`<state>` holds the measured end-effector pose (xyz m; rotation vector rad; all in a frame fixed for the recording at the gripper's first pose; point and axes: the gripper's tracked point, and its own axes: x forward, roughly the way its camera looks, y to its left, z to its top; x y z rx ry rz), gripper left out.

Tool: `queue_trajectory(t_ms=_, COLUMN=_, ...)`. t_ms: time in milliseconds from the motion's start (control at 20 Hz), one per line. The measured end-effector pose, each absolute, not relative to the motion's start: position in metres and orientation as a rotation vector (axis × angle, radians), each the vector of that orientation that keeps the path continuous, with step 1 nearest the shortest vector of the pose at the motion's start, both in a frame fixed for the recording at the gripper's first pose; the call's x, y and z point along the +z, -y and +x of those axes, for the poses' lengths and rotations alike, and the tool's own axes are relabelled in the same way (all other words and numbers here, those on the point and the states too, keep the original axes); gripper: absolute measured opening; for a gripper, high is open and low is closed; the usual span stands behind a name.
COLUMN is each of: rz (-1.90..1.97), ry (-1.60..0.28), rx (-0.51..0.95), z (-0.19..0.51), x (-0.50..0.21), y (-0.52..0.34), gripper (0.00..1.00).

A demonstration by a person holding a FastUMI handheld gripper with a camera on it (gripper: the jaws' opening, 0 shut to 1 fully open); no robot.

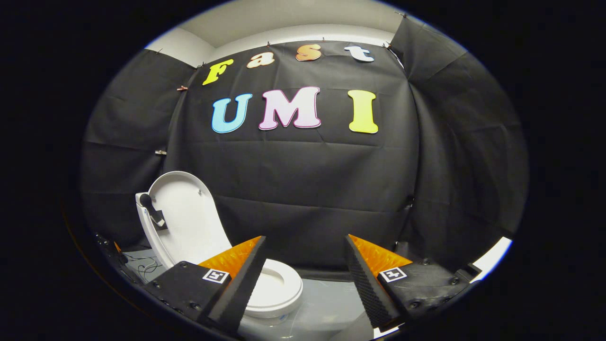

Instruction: Open the toilet lid.

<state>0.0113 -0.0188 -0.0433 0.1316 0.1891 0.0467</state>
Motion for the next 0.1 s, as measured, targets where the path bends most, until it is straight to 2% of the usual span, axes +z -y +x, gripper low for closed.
queue_trajectory(t_ms=100, rz=0.132, ry=-0.186, rx=0.05, z=0.0118, x=-0.0433, y=0.0177, gripper=0.99)
